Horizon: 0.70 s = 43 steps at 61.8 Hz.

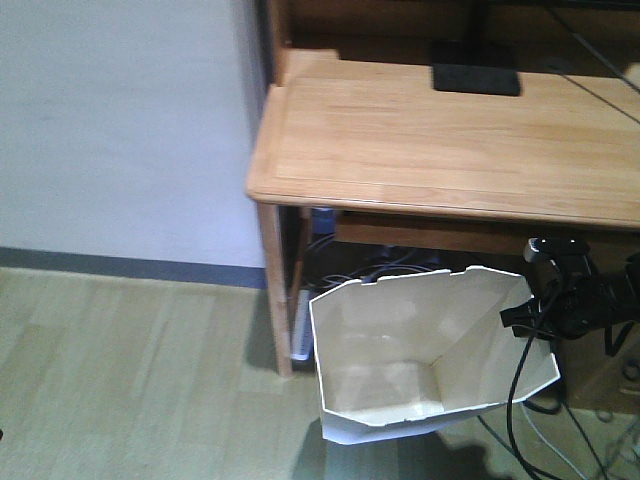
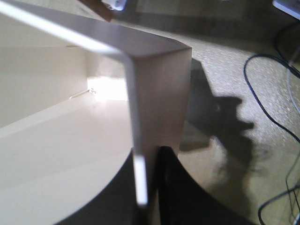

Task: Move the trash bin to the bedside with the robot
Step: 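Turn the base away from the desk carrying the bin in the right gripper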

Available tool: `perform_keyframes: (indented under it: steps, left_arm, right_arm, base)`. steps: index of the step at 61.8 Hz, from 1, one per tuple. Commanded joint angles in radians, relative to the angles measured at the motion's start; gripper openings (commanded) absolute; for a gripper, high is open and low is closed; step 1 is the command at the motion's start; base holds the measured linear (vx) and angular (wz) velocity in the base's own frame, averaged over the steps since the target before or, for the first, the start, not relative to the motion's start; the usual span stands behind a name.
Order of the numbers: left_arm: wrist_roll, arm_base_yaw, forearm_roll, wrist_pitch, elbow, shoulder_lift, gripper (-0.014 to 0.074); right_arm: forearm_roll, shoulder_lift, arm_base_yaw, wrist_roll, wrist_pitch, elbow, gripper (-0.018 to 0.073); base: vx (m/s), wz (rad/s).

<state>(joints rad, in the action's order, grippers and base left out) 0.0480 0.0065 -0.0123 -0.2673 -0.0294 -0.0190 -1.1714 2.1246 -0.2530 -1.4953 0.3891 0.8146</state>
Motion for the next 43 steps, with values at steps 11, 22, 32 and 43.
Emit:
perform_keyframes:
  steps: [11,22,32,43]
  left_arm:
    - [0.008,-0.003,-0.004,0.074,-0.029,-0.010,-0.0006]
    - [0.008,-0.003,-0.004,0.074,-0.029,-0.010,-0.0006]
    - [0.008,-0.003,-0.004,0.074,-0.029,-0.010,-0.0006]
    - [0.008,-0.003,-0.004,0.074,-0.029,-0.010,-0.0006]
  right_arm:
    - [-0.060,-0.066,-0.001,0.019,0.174,0.014,-0.0006]
    - [-0.060,-0.066,-0.001,0.019,0.174,0.014,-0.0006]
    - [-0.060,-0.066,-0.001,0.019,0.174,0.014,-0.0006]
    - [-0.060,-0.066,-0.001,0.019,0.174,0.014,-0.0006]
  base:
    - [-0.04,0.61]
    - [-0.04,0.73]
    - [-0.03,0.72]
    - [0.00,0.68]
